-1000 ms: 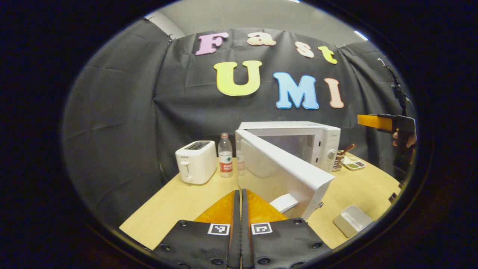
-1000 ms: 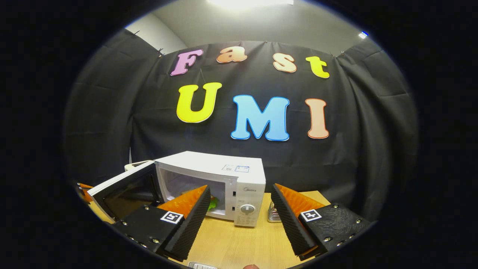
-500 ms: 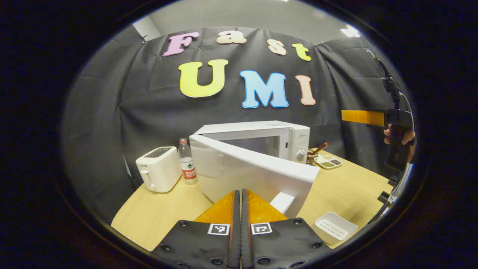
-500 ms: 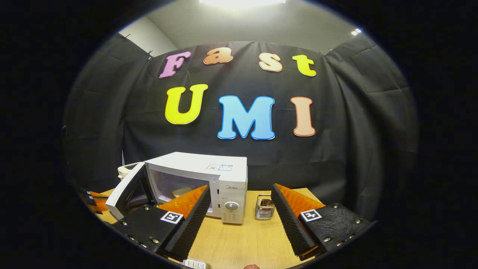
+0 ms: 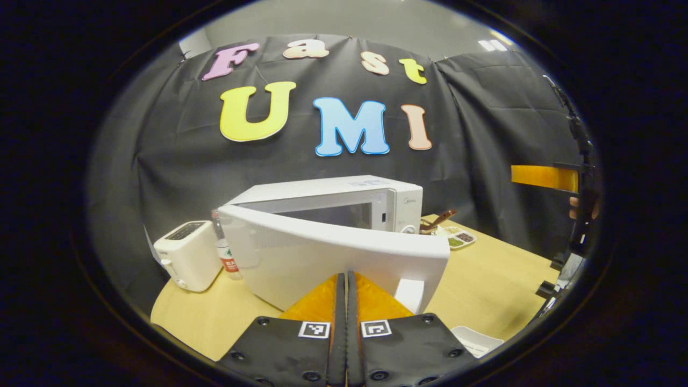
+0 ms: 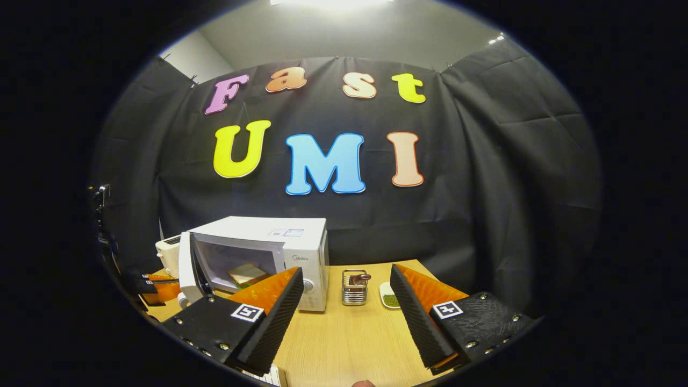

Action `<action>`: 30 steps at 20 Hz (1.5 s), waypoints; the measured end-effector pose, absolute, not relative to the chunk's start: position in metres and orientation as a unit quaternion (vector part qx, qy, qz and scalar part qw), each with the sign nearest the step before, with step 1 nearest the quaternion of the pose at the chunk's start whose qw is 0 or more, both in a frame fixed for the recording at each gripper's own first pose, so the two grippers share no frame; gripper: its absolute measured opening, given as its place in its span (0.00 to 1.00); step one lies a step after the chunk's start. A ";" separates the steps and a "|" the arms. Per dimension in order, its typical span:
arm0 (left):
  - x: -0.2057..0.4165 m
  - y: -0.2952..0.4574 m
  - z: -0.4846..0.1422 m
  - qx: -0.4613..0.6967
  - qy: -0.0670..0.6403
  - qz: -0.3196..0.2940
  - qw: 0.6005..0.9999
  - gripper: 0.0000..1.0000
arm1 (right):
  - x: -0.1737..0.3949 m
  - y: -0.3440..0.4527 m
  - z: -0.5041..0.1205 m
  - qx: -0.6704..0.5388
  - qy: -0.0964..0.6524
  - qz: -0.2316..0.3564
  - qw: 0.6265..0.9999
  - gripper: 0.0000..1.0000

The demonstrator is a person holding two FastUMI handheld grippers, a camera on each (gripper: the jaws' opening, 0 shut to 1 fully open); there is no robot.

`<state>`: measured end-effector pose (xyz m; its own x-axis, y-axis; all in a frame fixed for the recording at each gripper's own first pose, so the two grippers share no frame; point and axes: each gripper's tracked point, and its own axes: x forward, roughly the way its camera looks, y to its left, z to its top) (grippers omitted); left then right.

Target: Open the microwave oven with the left hand, put the food in, and close the microwave oven.

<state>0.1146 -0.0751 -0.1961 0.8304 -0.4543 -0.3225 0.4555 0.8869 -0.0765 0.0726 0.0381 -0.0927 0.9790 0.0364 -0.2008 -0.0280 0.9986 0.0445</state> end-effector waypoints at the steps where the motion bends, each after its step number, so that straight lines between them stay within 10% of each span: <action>1: 0.120 -0.081 -0.197 0.002 0.167 -0.240 0.956 0.07 | 0.069 0.032 -0.092 0.021 0.101 0.010 0.995 0.98; 30: 0.268 -0.155 -0.225 -0.038 0.185 -0.165 0.968 0.07 | 0.014 -0.044 -0.105 -0.008 0.124 -0.053 0.991 0.99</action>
